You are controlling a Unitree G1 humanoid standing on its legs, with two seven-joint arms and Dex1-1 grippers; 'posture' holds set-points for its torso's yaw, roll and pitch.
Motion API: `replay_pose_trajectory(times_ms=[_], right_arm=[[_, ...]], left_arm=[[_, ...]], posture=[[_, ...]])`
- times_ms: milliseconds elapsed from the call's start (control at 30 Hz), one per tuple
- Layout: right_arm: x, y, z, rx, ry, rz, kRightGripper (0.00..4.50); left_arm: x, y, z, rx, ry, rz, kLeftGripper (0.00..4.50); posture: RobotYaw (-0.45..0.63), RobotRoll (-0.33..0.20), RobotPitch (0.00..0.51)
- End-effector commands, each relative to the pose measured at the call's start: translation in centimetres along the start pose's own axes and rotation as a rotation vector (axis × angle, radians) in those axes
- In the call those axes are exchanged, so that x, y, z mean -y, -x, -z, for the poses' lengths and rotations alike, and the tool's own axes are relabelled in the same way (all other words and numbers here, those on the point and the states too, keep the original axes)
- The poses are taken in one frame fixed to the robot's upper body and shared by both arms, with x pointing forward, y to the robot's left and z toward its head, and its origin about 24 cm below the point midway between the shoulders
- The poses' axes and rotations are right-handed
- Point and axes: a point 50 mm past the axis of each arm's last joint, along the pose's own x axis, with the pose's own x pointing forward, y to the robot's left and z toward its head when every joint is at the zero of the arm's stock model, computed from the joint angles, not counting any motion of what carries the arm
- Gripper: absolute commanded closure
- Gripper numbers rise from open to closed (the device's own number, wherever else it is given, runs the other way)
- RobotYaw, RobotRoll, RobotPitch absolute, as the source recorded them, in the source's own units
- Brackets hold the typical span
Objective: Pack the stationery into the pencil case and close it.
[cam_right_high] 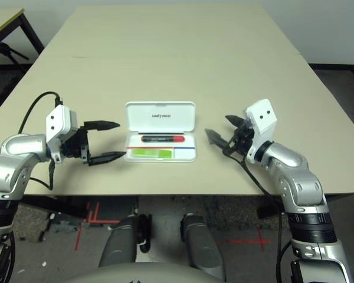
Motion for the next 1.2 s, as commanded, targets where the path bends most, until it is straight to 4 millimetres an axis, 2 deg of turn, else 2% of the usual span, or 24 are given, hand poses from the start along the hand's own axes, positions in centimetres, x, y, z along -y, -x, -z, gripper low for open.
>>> replay_pose_trajectory(times_ms=[33,133,267,767,867,1100,1167,1200], right_arm=[[-1.4,-0.1,0.8,-0.045,-0.027,0.032,0.00],[-2.6,-0.5,1.4,-0.068,-0.031,0.024,0.00],[-3.1,-1.3,1.7,-0.092,-0.031,0.067,0.00],[-3.1,-2.9,2.8,-0.193,-0.024,0.139,0.00],[-2.8,-2.9,3.0,-0.208,-0.026,0.136,0.55],[-2.1,-2.6,2.5,-0.208,0.009,0.105,3.12],[-1.7,-2.4,2.2,-0.210,0.025,0.099,3.97],[-1.4,-2.2,2.1,-0.213,0.041,0.098,4.15]], left_arm=[[0.1,-0.3,0.2,-0.005,0.002,0.016,0.02],[0.1,-0.4,0.2,-0.006,0.000,0.022,0.02],[0.0,-0.4,0.2,-0.006,-0.003,0.026,0.02],[0.1,-0.4,0.1,0.001,-0.011,0.019,0.02],[0.1,-0.4,0.1,0.003,-0.012,0.019,0.00],[0.2,-0.4,0.2,0.006,-0.010,0.020,0.00],[0.3,-0.4,0.1,0.007,-0.010,0.021,0.00],[0.3,-0.4,0.1,0.008,-0.009,0.020,0.00]], posture=[[-0.07,0.000,0.136],[-0.08,0.000,0.140],[-0.07,0.000,0.139],[-0.05,0.000,0.137],[-0.04,0.000,0.136],[-0.04,0.000,0.138],[-0.05,0.000,0.141],[-0.05,0.000,0.143]])
